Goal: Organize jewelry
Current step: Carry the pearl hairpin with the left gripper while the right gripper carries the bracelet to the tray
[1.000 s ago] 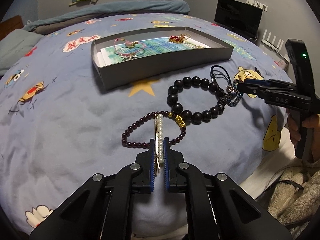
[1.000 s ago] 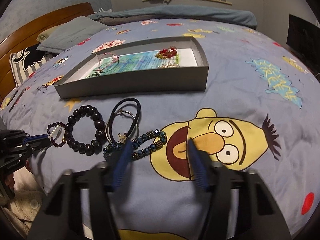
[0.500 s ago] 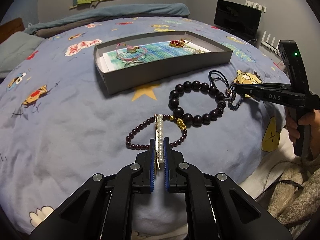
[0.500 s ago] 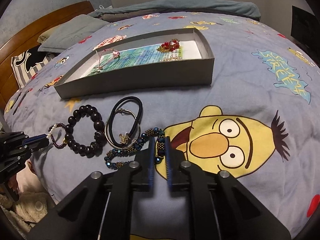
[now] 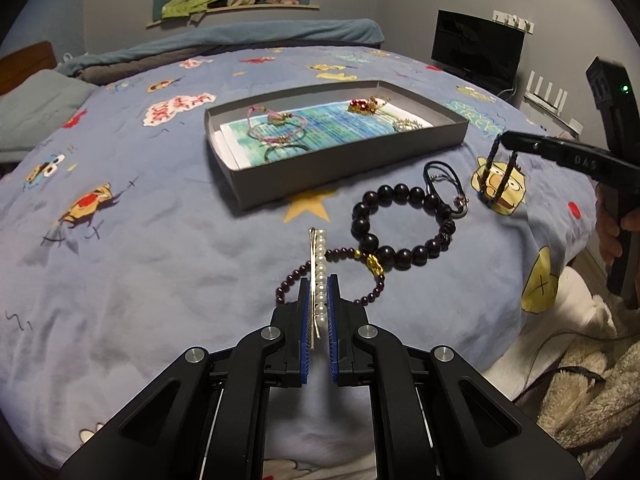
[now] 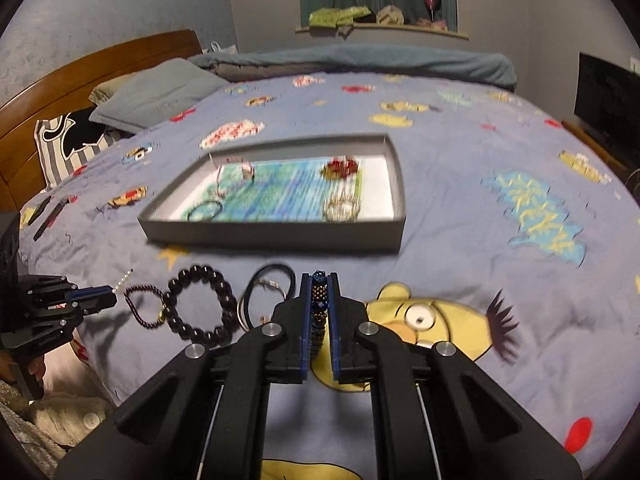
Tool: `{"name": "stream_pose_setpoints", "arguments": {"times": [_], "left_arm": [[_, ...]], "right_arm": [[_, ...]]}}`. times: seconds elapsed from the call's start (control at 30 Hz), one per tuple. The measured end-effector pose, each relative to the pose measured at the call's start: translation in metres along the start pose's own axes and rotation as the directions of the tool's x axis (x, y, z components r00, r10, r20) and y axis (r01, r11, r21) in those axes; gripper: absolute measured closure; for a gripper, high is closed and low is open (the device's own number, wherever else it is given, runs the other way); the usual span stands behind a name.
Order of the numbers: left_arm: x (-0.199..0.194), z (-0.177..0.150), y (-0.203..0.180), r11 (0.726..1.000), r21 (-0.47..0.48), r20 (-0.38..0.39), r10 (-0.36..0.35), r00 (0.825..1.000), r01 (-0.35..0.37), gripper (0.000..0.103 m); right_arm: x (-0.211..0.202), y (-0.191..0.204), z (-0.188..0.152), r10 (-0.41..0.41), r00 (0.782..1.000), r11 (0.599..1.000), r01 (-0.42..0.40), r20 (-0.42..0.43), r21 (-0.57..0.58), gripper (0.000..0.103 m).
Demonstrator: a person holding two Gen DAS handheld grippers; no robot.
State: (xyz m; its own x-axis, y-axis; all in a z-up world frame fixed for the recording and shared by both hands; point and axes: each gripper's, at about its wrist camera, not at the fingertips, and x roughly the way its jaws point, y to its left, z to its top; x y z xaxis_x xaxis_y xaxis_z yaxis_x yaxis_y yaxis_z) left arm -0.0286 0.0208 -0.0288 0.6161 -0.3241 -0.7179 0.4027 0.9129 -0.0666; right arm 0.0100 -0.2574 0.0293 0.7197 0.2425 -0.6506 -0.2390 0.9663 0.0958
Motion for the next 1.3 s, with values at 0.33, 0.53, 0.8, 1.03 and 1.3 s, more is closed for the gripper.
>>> {"name": "stream_pose_setpoints", "arguments": {"times": [0.33, 0.53, 0.8, 1.03, 1.3], "left_arm": [[-0.018, 0.02, 0.019, 0.999, -0.031, 0.053, 0.04, 0.998, -0.038, 0.095], [-0.027, 0.037, 0.036, 0.997, -0.058, 0.101, 0.065, 0.993, -0.059, 0.095], [-0.018, 0.063, 0.046, 0.997, -0.071, 0.107, 0.038, 0.994, -0.03, 0.095], [0.001, 0.082, 0.037, 0.999, -0.041, 0.093, -0.004, 0.996, 0.007, 0.095], [0.032, 0.11, 0.033, 0.999, -0.029, 0.047, -0.025, 0.999, 0.027, 0.095]], "right_arm": [[-0.02, -0.007, 0.028, -0.039, 0.996, 0.999, 0.04, 0.08, -0.01, 0.096], [-0.022, -0.01, 0.043, -0.052, 0.992, 0.998, 0.054, 0.111, -0.013, 0.096], [-0.009, -0.007, 0.065, -0.049, 0.991, 0.998, 0.052, 0.125, -0.022, 0.096], [0.011, 0.007, 0.083, -0.025, 0.991, 0.999, 0.031, 0.13, -0.044, 0.096], [0.043, 0.023, 0.092, 0.041, 0.995, 0.998, -0.038, 0.087, -0.041, 0.096]]}}
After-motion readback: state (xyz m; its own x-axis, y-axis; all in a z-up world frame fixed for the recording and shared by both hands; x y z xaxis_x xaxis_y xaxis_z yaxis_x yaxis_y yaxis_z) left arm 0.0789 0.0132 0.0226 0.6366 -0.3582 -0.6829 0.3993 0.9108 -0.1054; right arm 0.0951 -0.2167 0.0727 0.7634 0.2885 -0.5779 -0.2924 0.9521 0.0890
